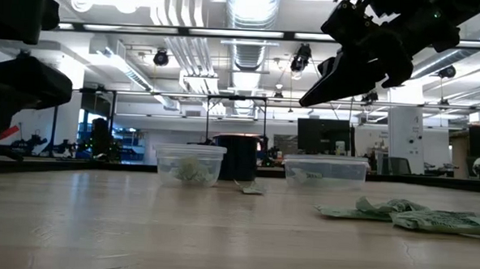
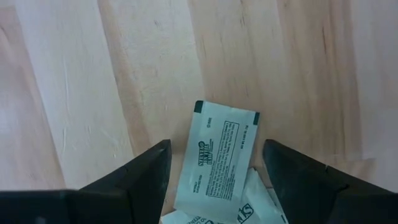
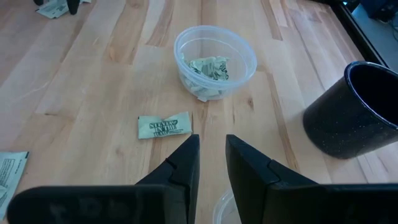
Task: Pick and place Stevia / Truvia into bins
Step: Put the green stevia packet into the left transparent container
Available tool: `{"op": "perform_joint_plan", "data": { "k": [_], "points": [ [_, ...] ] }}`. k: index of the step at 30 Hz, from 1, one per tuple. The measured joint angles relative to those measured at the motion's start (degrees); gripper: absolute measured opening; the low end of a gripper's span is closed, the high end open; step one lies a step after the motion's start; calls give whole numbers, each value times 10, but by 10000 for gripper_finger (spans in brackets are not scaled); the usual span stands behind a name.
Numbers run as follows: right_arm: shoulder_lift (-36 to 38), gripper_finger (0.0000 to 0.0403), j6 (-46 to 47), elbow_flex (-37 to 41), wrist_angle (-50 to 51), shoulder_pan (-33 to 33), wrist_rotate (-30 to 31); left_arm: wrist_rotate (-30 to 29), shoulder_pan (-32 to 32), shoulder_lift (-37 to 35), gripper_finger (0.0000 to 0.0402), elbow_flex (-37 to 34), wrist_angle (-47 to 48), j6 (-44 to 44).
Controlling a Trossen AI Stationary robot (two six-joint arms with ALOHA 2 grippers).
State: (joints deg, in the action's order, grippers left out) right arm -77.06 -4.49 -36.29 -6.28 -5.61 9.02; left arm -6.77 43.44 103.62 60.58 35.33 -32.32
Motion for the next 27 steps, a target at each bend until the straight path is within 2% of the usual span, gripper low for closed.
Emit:
{"op": "perform_joint_plan", "data": {
  "k": [12, 21, 27],
  "points": [
    [0, 68, 0, 0, 0, 0, 0, 13, 0, -2, 237, -20, -24, -3],
    [0, 68, 0, 0, 0, 0, 0, 21, 0, -2, 167, -20, -24, -2],
    [0, 68, 0, 0, 0, 0, 0, 22, 0, -2, 146, -21, -26, -2]
  ]
}}
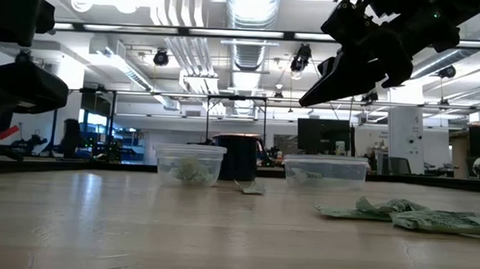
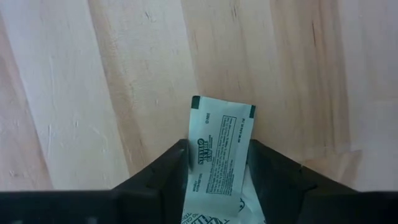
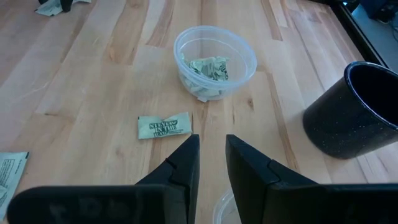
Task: Pick and place Stevia / Truvia into bins
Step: Put the green stevia packet into the left transparent container
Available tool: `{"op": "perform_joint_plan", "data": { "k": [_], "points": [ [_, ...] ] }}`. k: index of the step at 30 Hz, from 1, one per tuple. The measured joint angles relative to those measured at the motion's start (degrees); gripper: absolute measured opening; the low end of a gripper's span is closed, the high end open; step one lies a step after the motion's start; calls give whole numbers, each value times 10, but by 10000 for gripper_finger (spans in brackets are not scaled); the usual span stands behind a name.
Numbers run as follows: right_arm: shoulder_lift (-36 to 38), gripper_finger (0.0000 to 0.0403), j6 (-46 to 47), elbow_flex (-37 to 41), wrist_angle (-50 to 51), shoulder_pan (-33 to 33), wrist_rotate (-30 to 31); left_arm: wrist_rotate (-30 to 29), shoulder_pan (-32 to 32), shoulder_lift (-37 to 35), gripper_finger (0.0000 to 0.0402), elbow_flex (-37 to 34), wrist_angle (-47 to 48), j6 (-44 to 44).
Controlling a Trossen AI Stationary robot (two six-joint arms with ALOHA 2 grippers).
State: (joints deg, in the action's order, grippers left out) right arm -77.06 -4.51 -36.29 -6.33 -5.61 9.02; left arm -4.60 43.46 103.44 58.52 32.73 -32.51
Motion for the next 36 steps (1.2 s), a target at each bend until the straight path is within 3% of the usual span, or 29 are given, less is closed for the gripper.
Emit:
{"op": "perform_joint_plan", "data": {
  "k": [36],
  "points": [
    [0, 68, -6, 0, -2, 0, 0, -46, 1, -22, 143, 7, 1, -2]
  ]
}}
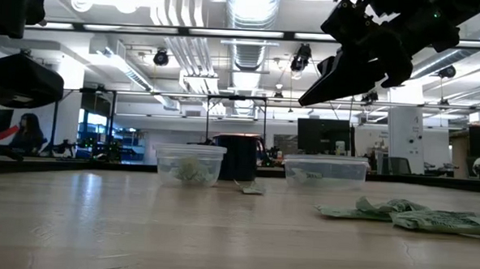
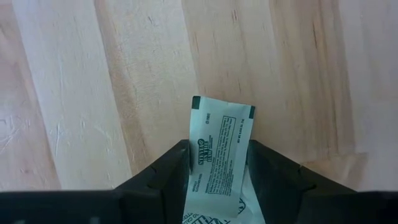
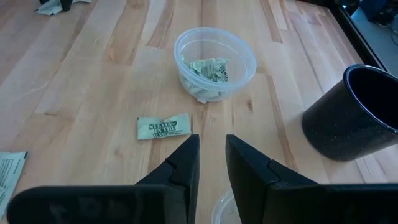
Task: Pick and place Stevia / Truvia into bins
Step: Put the green stevia packet into the left transparent container
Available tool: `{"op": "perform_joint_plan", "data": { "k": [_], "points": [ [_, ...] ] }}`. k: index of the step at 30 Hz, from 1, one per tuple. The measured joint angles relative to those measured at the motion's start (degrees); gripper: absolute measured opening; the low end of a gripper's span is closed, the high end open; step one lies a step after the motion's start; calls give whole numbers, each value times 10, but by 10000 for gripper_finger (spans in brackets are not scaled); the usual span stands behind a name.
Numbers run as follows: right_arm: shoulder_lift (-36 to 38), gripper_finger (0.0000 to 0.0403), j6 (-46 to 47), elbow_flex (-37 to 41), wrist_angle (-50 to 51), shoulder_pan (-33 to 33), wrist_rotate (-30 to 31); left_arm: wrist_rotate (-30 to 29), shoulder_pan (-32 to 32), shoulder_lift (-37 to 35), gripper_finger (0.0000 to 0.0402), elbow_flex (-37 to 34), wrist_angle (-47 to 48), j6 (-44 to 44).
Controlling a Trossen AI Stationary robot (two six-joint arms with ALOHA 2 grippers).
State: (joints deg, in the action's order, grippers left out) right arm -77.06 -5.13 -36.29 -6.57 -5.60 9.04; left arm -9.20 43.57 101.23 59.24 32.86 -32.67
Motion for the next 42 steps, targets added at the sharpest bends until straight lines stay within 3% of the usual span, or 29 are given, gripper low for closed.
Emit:
{"op": "perform_joint_plan", "data": {
  "k": [8, 26, 32, 42],
  "points": [
    [0, 68, 0, 0, 0, 0, 0, -10, -1, -4, 143, 0, 1, 0],
    [0, 68, 0, 0, -2, 0, 0, -122, -9, -80, 142, -1, 38, 18],
    [0, 68, 0, 0, -3, 0, 0, -186, -40, -97, 143, -1, 38, 85],
    [0, 68, 0, 0, -2, 0, 0, -215, -141, -107, 143, -1, 36, 229]
  ]
}}
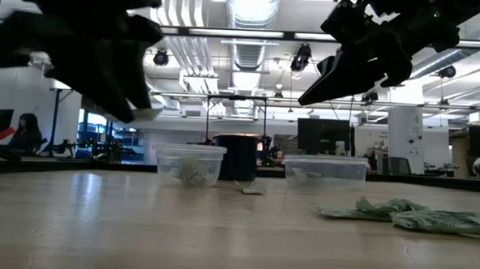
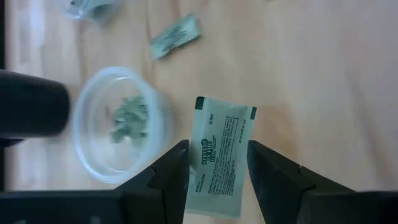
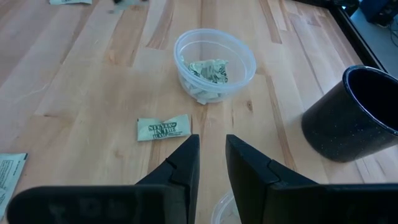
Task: Pick and place Stevia / Truvia into bins
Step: Put the green stevia packet into the left transparent container
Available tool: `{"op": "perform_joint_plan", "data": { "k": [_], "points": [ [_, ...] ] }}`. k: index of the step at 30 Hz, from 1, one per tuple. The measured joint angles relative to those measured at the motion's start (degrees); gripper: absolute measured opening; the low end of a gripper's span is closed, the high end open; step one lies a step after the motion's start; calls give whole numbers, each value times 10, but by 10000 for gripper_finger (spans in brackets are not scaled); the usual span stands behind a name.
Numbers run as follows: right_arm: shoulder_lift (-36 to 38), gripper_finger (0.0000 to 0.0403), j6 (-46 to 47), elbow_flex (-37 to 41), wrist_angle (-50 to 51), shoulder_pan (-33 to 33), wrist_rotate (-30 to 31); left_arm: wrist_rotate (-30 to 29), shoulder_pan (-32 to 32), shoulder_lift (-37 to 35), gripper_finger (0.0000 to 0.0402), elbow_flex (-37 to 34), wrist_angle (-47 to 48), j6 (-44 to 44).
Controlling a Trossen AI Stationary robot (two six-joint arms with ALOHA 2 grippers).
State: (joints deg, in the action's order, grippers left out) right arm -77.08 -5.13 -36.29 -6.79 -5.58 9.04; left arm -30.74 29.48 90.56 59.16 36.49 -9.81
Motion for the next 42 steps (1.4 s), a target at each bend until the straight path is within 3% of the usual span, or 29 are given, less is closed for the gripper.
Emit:
{"op": "perform_joint_plan", "data": {
  "k": [12, 20, 34, 42],
  "points": [
    [0, 68, -5, 0, 0, 0, 0, -9, -147, -4, 143, 0, -40, 171],
    [0, 68, -5, 0, 1, 0, 0, 70, -219, -4, 143, -1, -88, 222],
    [0, 68, -2, 0, 0, 0, 0, 138, -235, -3, 143, -4, -118, 242],
    [0, 68, 0, 0, 0, 0, 0, 140, -239, -3, 159, -5, -120, 252]
  ]
}}
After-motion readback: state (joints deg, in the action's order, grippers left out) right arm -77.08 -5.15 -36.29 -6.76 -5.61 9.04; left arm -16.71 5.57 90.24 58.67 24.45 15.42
